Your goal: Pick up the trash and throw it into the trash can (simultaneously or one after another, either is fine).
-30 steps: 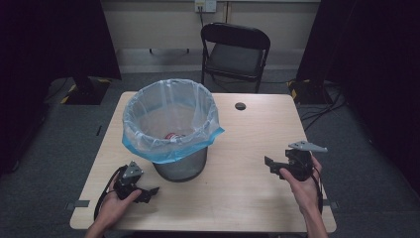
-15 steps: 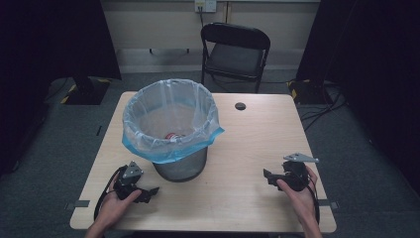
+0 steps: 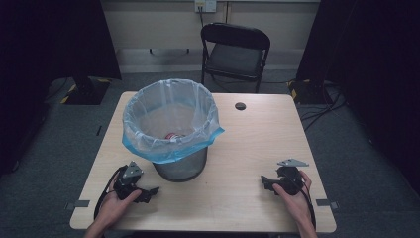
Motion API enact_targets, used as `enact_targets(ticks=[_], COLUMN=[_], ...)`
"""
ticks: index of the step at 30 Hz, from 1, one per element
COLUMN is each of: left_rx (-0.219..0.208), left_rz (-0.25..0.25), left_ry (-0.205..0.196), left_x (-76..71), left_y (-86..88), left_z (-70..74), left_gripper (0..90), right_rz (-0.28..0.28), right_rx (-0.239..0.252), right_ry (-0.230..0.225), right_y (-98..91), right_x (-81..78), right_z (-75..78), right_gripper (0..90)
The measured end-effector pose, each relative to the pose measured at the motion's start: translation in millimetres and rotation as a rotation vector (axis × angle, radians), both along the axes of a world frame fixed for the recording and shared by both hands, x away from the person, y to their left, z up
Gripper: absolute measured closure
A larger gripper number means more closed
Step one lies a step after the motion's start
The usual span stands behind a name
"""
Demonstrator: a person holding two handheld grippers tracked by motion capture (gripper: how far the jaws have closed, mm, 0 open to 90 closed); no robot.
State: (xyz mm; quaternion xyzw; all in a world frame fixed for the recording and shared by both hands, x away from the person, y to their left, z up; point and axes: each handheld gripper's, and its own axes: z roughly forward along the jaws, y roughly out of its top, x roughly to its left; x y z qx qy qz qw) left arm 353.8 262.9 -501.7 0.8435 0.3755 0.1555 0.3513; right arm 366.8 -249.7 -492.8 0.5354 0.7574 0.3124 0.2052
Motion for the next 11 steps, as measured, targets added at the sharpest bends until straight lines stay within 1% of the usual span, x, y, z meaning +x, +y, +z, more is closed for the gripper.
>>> enact_targets(ticks=[1,2,3,4,6,11], left_rx=[0.001,0.001,0.001,0.003,0.001,0.001], left_rz=[0.0,0.0,-0.001,-0.002,-0.001,-0.001], left_ry=[0.0,0.0,0.0,-0.001,0.0,0.0], left_x=[0.0,0.0,0.1,0.1,0.0,0.0], left_y=[0.0,0.0,0.1,0.1,0.1,0.1], left_z=[0.0,0.0,0.0,0.1,0.0,0.0], left_gripper=[0.0,0.0,0.0,0.0,0.0,0.0], right_rz=[0.0,0.0,-0.004,-0.004,0.0,0.0], right_rx=[-0.017,-0.017,-0.026,-0.026,-0.018,-0.016], right_ry=[-0.021,-0.021,-0.04,-0.04,-0.065,-0.068], right_y=[0.6,0.6,1.5,1.5,0.8,0.7], right_x=[-0.8,-0.8,-1.8,-1.8,-2.5,-2.6], right_z=[-2.1,-2.1,-4.0,-4.0,-6.5,-7.0], right_gripper=[14.0,14.0,13.1,13.1,12.0,12.0])
